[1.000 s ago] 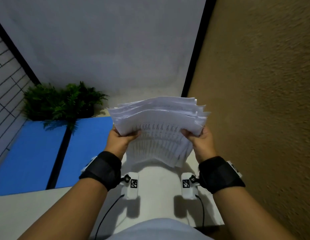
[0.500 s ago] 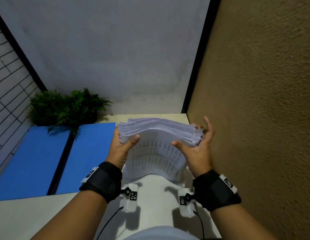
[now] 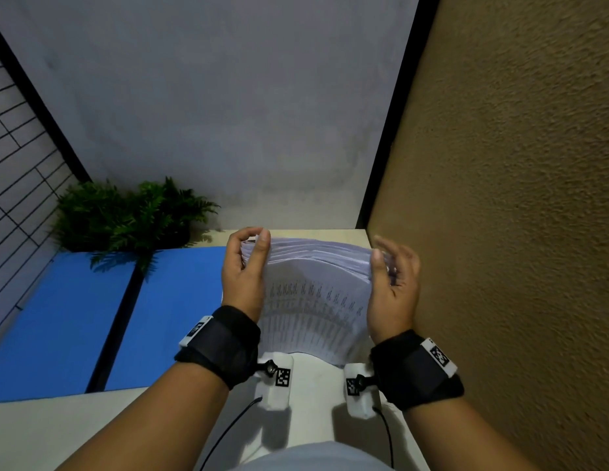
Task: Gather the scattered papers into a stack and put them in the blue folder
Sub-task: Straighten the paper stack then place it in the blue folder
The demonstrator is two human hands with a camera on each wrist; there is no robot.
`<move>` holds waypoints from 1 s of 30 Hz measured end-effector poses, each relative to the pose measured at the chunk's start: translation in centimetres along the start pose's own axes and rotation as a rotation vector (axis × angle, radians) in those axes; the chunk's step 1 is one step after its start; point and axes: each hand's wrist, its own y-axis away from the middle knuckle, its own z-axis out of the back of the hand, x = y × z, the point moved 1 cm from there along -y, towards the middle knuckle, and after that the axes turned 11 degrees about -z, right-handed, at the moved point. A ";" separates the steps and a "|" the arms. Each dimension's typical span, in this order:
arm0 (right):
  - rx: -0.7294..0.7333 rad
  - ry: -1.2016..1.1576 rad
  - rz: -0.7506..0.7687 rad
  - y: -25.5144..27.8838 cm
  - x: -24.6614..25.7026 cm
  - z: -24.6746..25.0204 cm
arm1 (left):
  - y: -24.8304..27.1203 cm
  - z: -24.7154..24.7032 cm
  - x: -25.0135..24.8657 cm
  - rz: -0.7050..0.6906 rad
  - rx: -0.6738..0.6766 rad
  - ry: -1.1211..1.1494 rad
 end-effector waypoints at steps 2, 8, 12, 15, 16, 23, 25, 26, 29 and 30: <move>0.004 0.024 0.057 0.0 0.1 -0.2 | -0.2 -0.2 -0.2 -0.002 -0.012 -0.010; 0.000 0.184 0.079 0.2 -0.9 -0.3 | -1.0 0.1 0.9 0.060 -0.101 -0.056; 0.111 0.220 0.166 0.1 -0.9 -0.7 | -1.0 0.1 1.2 0.083 -0.007 -0.049; 0.086 0.172 0.062 -0.3 -1.3 -0.8 | -1.2 0.2 1.3 0.091 -0.019 -0.059; 0.092 0.152 0.009 -0.6 -1.5 -0.7 | -1.3 0.3 1.4 0.089 -0.012 -0.058; 0.399 -0.101 -0.298 -3.0 -1.7 -0.6 | -1.4 1.1 2.0 0.083 0.041 -0.026; 0.446 -0.118 -0.388 -4.0 -2.5 -0.6 | -1.4 1.2 2.3 0.091 0.013 0.000; 0.469 -0.099 -0.427 -4.5 -3.1 -0.7 | -1.4 1.2 2.5 0.099 0.004 0.011; 0.536 0.011 -0.552 -5.8 -5.0 -1.9 | -1.3 0.6 3.7 0.130 -0.004 -0.037; 0.535 0.108 -0.564 -5.8 -5.4 -2.5 | -1.3 0.2 4.3 0.140 -0.021 -0.071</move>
